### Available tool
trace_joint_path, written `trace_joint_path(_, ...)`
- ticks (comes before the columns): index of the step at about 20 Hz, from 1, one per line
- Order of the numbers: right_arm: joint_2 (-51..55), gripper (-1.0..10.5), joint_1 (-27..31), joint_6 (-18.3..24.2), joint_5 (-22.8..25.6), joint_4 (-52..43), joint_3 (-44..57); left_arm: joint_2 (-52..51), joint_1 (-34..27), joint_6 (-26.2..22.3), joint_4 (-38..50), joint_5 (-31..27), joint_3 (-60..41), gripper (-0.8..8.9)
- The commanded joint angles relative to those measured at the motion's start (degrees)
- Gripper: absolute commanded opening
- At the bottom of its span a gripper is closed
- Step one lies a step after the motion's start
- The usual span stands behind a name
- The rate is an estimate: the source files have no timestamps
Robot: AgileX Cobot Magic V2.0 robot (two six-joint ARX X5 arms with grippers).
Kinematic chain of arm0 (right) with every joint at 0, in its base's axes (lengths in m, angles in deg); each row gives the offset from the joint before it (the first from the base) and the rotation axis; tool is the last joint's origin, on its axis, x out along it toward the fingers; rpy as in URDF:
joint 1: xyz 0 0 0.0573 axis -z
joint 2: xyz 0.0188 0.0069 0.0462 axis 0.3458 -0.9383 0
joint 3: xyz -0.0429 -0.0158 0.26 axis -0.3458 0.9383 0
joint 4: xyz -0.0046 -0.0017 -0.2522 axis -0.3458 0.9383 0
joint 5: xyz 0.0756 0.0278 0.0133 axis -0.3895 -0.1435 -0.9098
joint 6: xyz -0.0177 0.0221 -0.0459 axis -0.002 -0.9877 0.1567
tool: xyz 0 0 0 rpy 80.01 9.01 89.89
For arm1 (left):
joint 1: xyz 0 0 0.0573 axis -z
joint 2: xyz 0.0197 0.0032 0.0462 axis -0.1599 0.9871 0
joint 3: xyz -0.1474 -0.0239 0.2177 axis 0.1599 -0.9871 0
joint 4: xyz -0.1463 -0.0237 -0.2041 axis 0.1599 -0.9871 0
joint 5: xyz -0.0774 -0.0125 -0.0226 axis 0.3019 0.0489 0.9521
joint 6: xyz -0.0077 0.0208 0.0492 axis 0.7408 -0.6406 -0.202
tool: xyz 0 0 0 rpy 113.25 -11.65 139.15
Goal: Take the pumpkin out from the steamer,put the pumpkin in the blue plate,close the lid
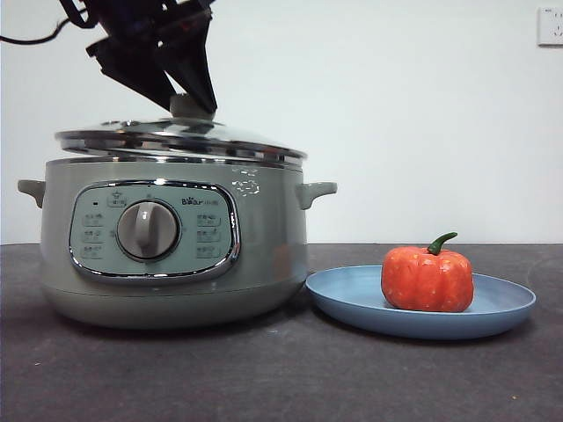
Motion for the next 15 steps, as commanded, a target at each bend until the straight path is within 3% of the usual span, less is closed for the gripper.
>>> trace_joint_path(1, 0.94, 4.7, -0.02, -1.14, 0.26, -0.15, 0.5, -0.42, -0.07, -0.5, 0.66, 0.11, 0.9, -0.09)
trace_joint_path(9, 1.25, 4.7, -0.02, -1.97, 0.2, 0.79, 0.5, 1.11, -1.36, -0.55, -1.64, -0.42, 0.87, -0.08)
trace_joint_path(15, 1.27, 4.7, -0.04, -2.01, 0.2, 2.08, 0.5, 4.37, -1.29, -0.22, -1.77, 4.72, 0.87, -0.08)
